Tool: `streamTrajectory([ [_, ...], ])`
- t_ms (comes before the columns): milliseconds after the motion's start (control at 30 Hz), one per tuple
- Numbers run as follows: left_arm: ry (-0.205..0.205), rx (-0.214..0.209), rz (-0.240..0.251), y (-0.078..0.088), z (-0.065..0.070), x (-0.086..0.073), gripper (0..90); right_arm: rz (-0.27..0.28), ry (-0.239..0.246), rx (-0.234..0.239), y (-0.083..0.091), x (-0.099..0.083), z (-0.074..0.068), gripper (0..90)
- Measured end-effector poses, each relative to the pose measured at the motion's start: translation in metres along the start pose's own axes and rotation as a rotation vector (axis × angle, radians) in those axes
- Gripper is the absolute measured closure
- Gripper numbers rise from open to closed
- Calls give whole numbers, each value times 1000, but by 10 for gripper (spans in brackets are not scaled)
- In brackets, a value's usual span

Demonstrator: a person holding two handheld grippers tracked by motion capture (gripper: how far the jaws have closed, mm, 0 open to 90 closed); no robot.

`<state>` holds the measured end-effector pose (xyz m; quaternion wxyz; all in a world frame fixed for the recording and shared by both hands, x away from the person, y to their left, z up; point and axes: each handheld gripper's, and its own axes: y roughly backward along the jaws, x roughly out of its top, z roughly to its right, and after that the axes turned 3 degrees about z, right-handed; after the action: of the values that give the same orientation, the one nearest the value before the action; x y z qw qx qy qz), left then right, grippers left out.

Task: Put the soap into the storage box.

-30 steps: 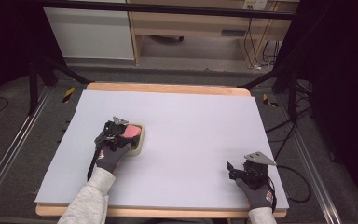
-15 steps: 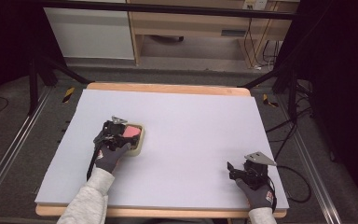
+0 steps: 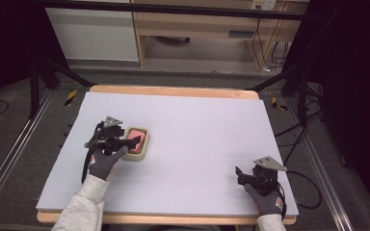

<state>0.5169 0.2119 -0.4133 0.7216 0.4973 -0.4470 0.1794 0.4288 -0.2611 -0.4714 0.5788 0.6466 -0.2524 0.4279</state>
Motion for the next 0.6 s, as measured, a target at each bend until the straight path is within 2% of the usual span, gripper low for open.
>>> streamTrajectory([
  [200, -15, -13, 20, 20, -10, -12, 248, -2, -4, -5, 1, 0, 1, 121],
  [433, -13, 23, 55, 41, -22, -34, 248, -6, -11, -13, 1, -2, 3, 116],
  [600, -19, 44, 32, 50, -31, -53, 248, -6, -20, -18, 1, -2, 4, 116],
])
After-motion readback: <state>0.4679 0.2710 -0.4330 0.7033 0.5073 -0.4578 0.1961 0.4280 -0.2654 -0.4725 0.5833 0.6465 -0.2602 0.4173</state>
